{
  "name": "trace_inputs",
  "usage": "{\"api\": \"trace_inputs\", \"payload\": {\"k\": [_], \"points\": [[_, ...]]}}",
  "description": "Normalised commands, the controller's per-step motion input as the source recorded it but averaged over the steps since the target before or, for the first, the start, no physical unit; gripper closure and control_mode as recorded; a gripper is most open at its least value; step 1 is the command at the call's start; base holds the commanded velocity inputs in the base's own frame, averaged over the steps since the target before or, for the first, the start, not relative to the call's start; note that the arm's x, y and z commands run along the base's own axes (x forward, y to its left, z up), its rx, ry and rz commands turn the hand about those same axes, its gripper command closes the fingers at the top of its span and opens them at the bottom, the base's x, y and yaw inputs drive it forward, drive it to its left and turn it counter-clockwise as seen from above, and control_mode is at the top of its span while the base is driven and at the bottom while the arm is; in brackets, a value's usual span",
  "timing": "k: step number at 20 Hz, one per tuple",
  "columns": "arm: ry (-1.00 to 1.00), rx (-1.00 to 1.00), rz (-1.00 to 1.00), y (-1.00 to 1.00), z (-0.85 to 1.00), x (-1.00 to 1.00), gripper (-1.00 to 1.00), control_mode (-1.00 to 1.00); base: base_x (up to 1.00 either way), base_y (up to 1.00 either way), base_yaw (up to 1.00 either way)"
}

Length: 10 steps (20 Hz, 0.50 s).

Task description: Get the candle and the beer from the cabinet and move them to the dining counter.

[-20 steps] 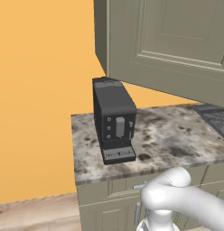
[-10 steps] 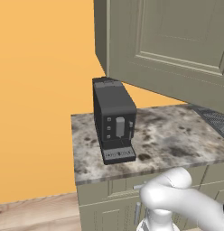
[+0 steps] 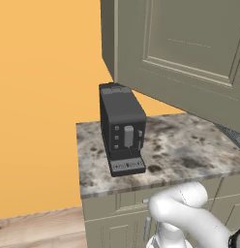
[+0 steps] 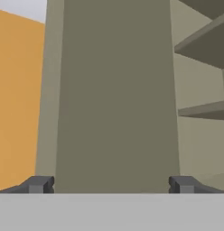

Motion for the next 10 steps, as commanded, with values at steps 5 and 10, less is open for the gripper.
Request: {"api": "trace_inputs", "payload": {"k": [5,10], "points": [[-0.03,0.00,-0.29,0.62,-0.20,-0.08,-1.00,-1.00,0.00,0.00,0.00],[-0.03,0.00,-0.29,0.67,-0.16,-0.01,-1.00,-1.00,0.00,0.00,0.00]]}}
